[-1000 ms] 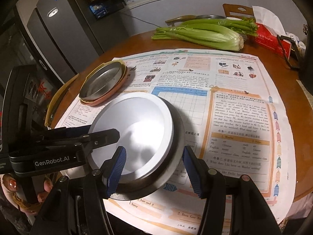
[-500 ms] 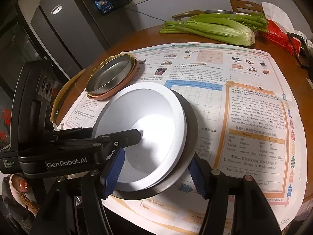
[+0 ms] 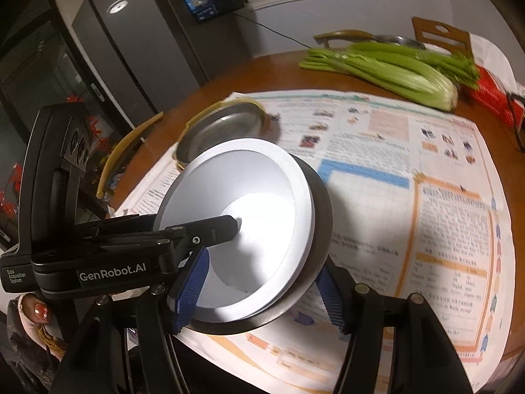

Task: Organize plates and bowls
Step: 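Grasp the steel bowl rim with the left tool and lift it, then carry the steel bowl with the left tool onto the grey tray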

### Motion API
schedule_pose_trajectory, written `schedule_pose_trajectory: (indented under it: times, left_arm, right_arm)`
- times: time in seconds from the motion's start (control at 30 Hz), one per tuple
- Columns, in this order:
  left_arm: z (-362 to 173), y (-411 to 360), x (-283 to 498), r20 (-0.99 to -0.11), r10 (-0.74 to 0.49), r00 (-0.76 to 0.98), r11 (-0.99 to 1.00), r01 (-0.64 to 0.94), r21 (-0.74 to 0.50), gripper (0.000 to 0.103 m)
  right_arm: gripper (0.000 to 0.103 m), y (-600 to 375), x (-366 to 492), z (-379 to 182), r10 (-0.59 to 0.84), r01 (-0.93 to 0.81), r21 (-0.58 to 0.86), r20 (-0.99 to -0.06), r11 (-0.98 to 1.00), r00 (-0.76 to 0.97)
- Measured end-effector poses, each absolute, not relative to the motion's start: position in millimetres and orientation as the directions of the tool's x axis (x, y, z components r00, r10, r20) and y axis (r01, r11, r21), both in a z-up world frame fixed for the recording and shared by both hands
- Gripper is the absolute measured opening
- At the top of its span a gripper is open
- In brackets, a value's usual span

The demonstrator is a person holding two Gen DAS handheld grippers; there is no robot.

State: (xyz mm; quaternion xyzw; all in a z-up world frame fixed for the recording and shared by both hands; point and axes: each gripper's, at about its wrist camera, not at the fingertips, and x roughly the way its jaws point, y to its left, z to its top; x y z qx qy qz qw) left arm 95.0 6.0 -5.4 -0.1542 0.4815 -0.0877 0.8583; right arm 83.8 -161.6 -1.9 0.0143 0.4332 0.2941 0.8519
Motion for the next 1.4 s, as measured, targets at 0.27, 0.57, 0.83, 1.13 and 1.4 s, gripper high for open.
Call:
schedule_pose_trajectory:
  times: [0.27, 0.57, 0.83, 1.13, 1.4]
  left_arm:
    - [12.9, 40.4, 95.2, -0.773, -0.26, 0.579, 0.938, -0.039, -0.345, 0.059]
    - [35.9, 79.1, 111.0, -0.746, -0.224, 0.627, 0.94, -0.061, -0.335, 0.059]
    - [48.8, 101.6, 126.8, -0.732, -0.198, 0.652, 0.945, -0.071, -0.318, 0.059]
    - [42.3, 114.7, 150.4, -0.741, -0.198, 0.642, 0.944, -0.08, -0.321, 0.059]
    - [30.4, 114.0, 165.7, -0.757, -0.194, 0.624, 0.945, -0.087, -0.314, 0.059]
  right_arm:
    - [0.065, -129.7, 93.1, 14.4, 0.542, -0.546, 0.263, -0.712, 0.796, 0.447]
    - [0.065, -91.6, 117.6, 36.3, 0.568, -0.587, 0.25, -0.687, 0.77, 0.453]
    - [0.065, -64.5, 138.7, 48.3, 0.582, -0.609, 0.238, -0.669, 0.756, 0.461]
    - [0.065, -50.7, 157.9, 43.4, 0.584, -0.599, 0.254, -0.673, 0.759, 0.455]
    - [0.065, -48.4, 169.4, 33.7, 0.565, -0.581, 0.249, -0.686, 0.775, 0.459]
